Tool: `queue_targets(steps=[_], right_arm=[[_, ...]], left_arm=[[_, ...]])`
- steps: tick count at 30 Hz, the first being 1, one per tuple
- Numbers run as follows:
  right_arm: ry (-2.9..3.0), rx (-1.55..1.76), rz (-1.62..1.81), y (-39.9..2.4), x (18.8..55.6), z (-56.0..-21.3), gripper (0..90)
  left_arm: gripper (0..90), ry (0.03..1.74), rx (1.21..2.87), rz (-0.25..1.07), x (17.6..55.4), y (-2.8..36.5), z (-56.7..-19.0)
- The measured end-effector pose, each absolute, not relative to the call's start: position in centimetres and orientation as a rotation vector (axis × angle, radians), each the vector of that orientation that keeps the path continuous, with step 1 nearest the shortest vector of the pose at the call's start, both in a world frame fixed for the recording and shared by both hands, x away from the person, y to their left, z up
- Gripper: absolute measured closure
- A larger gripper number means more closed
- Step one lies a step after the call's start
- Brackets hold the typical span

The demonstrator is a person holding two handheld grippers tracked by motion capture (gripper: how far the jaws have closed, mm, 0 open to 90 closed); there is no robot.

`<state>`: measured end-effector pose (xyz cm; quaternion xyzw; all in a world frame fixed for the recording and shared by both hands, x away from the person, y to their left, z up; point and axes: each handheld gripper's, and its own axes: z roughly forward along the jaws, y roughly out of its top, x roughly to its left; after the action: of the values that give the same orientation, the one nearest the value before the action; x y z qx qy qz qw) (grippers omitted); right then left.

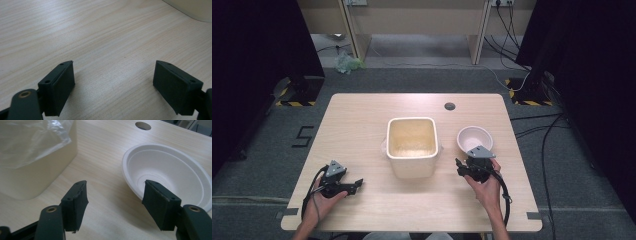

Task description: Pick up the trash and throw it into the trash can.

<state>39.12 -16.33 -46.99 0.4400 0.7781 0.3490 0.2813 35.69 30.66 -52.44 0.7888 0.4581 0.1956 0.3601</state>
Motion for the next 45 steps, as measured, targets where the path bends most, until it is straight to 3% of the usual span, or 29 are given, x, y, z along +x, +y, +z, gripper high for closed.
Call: queue_targets(steps=[20,31,45], right_arm=[[2.105,1.134,0.866,-15.1,43.5,-48.7,57.0],[2.101,1.048,0.774,-15.7,44.0,-49.3,80.1],[2.007,0.930,0.855,-15.8,41.6,-45.4,83.6]], left_arm=[[16.7,1.181,2.033,0.504,35.7,30.7,-52.4],[16.7,1.180,2.034,0.504,35.7,30.7,-52.4],[16.9,1.178,2.033,0.503,35.7,30.7,-52.4]])
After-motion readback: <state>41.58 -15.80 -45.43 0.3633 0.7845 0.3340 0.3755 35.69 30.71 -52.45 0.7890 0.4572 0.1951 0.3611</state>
